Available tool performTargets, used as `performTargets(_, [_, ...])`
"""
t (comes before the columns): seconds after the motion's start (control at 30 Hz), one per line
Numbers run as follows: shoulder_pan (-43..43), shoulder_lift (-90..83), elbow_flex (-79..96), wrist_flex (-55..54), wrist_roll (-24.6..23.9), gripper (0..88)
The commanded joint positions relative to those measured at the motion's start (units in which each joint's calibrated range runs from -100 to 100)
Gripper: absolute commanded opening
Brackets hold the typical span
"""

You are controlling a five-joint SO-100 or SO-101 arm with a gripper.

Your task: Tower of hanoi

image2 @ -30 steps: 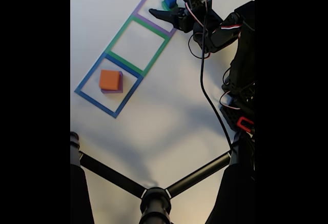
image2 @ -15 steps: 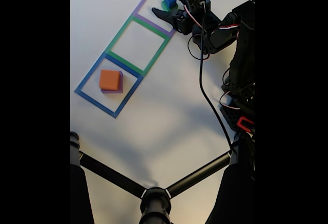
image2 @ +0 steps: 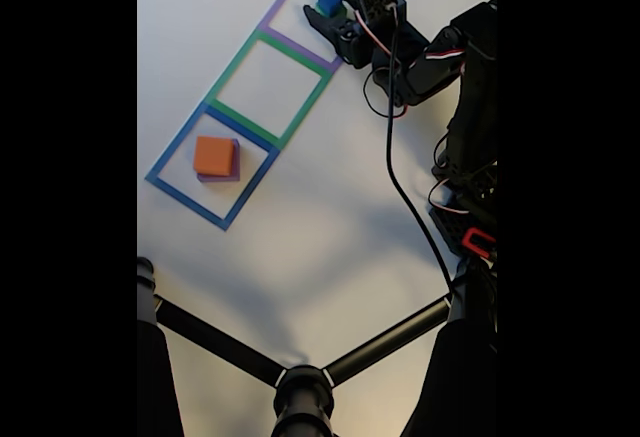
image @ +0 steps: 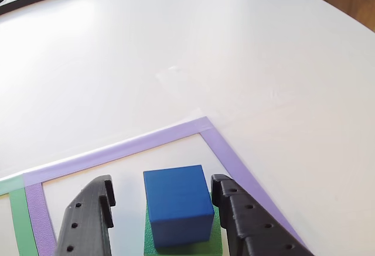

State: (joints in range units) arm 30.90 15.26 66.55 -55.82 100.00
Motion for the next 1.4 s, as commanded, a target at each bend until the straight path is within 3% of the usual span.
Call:
performTargets(0.0, [-0.67,-0.60,-1.08,-1.04,0.00,14.4])
performTargets(0.73, [-1.13,-2.20,0.01,0.34,0.00,5.3])
performTargets(1.0, [-2.12,-8.61,0.28,7.14,0.00,4.3])
performTargets(1.17, [-4.33,-24.79,-1.90,27.21,0.00,4.1])
performTargets(1.37, [-6.16,-44.75,-19.98,73.10,0.00,4.0])
